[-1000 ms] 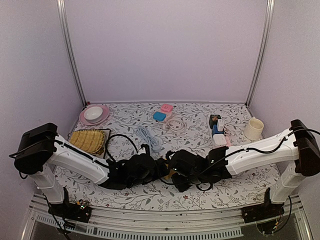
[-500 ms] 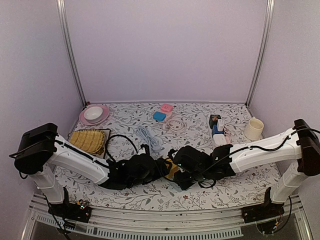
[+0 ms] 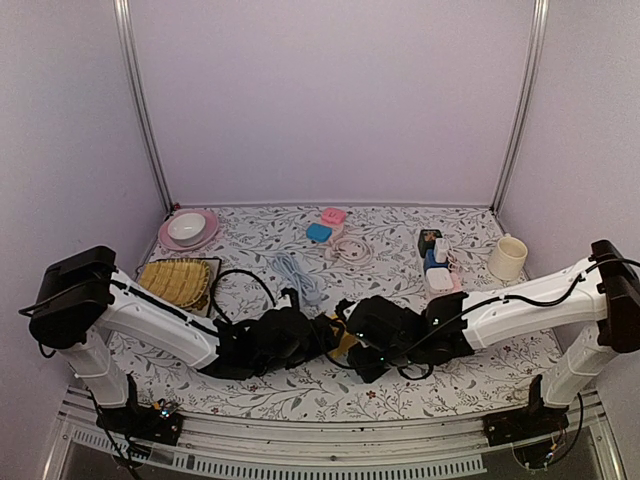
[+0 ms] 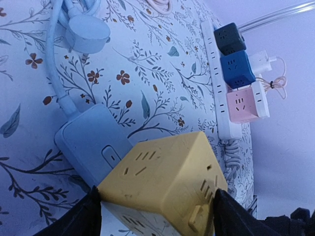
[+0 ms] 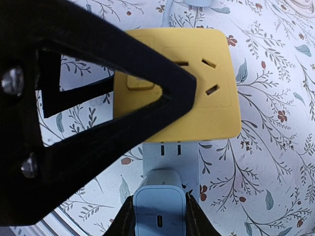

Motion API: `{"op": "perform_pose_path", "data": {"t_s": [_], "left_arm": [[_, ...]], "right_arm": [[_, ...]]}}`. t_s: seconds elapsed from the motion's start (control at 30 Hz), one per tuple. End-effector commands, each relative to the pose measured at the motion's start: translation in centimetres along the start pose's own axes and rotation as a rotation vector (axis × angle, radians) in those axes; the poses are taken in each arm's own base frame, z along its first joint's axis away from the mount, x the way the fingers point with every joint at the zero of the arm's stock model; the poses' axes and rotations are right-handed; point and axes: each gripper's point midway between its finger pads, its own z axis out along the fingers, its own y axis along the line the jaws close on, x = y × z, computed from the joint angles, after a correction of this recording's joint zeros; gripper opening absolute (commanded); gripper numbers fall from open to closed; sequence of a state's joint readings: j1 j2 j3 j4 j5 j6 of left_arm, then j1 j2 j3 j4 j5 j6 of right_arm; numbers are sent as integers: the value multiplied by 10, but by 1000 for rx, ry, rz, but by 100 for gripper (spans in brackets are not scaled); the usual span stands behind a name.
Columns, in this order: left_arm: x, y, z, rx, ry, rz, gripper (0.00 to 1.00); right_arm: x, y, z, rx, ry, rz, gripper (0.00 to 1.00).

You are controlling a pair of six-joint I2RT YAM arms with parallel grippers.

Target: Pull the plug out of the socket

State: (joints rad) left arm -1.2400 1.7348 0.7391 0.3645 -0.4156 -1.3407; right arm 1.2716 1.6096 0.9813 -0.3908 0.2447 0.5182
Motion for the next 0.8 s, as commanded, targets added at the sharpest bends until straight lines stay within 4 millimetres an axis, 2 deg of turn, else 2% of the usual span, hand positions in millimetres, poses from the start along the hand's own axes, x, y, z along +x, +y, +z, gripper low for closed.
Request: {"op": "perform_pose_path", "data": {"t_s": [0.0,0.2,0.53,0.77], "left_arm": [[42,112,-6,-349,155,183,77],[42,114,-6,-353,156,183,77],[42,115,-6,-354,155,182,77],[41,108,-6,-331,155,204,77]], "right_arm": [[-54,41,-35,-90,-201,-19,21],[-56,31,-34,-50,-207,-15,21],[-60,18,-41,-138,-205,72,21],[-53,-15,-37,-93,-194,140,22]]}}
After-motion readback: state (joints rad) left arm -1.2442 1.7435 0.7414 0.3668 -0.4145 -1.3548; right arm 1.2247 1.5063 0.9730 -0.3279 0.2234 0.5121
